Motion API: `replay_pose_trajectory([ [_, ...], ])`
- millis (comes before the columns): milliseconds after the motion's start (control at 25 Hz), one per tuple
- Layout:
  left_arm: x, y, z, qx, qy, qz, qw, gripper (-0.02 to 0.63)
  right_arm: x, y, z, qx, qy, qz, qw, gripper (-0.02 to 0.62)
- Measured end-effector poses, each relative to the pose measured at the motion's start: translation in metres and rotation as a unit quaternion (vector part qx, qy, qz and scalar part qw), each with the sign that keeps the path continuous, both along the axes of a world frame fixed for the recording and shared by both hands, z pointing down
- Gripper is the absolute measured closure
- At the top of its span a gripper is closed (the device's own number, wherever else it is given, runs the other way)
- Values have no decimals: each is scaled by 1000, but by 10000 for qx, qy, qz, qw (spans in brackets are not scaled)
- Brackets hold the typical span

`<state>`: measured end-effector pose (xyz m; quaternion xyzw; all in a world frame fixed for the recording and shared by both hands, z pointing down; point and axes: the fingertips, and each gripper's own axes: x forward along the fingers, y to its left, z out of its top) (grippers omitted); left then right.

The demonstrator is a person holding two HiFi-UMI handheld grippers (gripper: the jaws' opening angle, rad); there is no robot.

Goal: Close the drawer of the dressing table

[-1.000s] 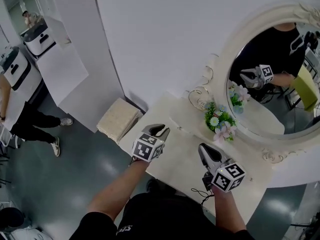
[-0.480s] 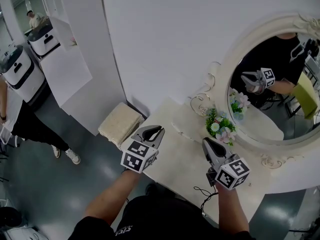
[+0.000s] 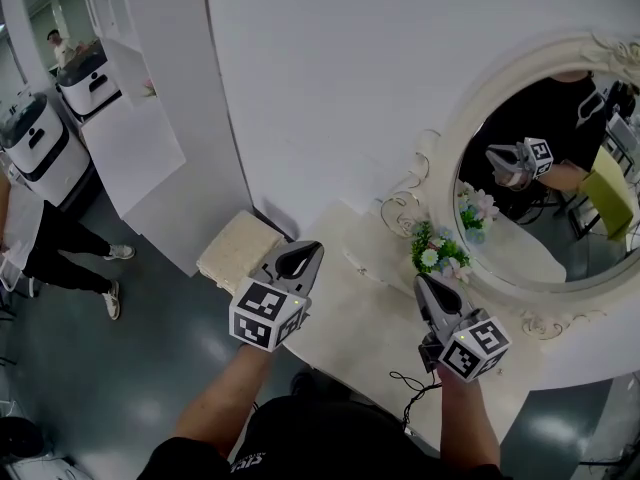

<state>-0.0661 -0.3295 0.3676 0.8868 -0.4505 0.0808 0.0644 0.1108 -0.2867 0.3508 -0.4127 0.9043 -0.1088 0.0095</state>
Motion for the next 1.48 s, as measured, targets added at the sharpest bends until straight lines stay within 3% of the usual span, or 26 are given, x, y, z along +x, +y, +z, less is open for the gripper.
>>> replay_pose_trajectory([
  [280, -14, -1, -5, 138, -30, -143, 9998, 600, 3, 10, -6, 301, 58, 51, 9995, 586],
  [1480, -9, 9, 8, 24, -123, -40, 9999, 598, -14, 16, -3, 403, 319, -73, 9986, 588],
])
